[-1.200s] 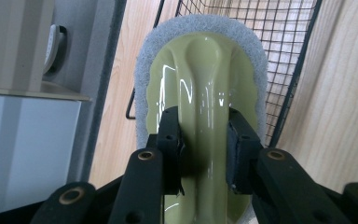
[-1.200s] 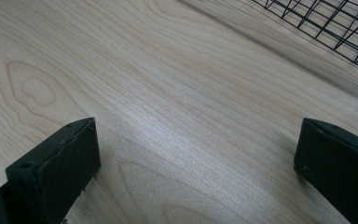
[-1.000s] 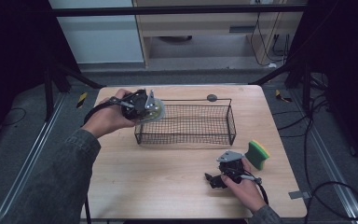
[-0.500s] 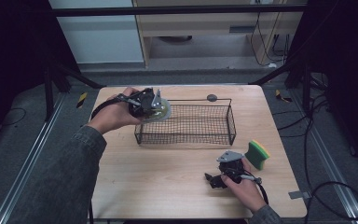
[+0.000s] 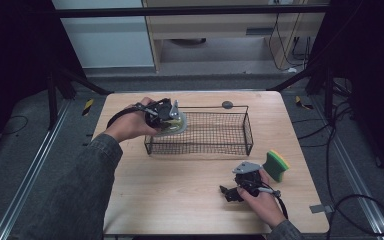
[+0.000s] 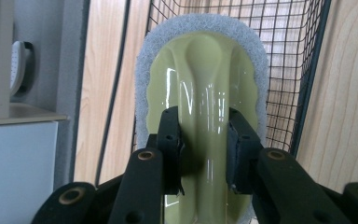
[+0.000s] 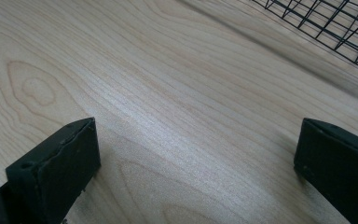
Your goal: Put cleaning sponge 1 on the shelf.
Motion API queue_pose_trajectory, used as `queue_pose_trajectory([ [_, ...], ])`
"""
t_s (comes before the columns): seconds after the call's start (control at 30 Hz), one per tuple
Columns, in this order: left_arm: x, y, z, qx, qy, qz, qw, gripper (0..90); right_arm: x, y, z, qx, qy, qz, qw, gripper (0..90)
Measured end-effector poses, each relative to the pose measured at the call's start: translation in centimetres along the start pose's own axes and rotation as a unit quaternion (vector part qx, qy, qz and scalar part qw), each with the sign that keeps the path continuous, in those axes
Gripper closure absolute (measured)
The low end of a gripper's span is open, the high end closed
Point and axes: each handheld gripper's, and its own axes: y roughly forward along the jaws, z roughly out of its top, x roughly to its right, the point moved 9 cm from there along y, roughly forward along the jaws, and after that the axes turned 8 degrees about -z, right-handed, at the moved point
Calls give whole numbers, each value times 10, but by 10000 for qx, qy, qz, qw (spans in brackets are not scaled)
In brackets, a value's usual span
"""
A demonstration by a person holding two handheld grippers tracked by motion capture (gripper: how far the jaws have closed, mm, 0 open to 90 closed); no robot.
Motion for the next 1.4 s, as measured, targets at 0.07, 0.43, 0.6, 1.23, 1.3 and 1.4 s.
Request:
queue_pose_trajectory([
  [0.07,0,2,0,-4,10,-8,10000,707,0,0,0,4,0,-2,10000,5],
  [0.43,5,16,-7,-58,-41,-269,9996,707,0,0,0,14,2,3,10000,5],
  [0.6,8,22,-10,-74,-123,-367,9992,707,0,0,0,14,1,3,10000,5],
  [1.23,11,37,-17,-184,-183,-511,9984,708,0,0,0,1,-1,1,10000,5],
  [1.3,11,37,-16,-189,-163,-503,9984,707,0,0,0,2,-2,1,10000,5],
  [1.4,11,38,-17,-201,-174,-517,9983,707,0,0,0,2,-2,0,10000,5],
])
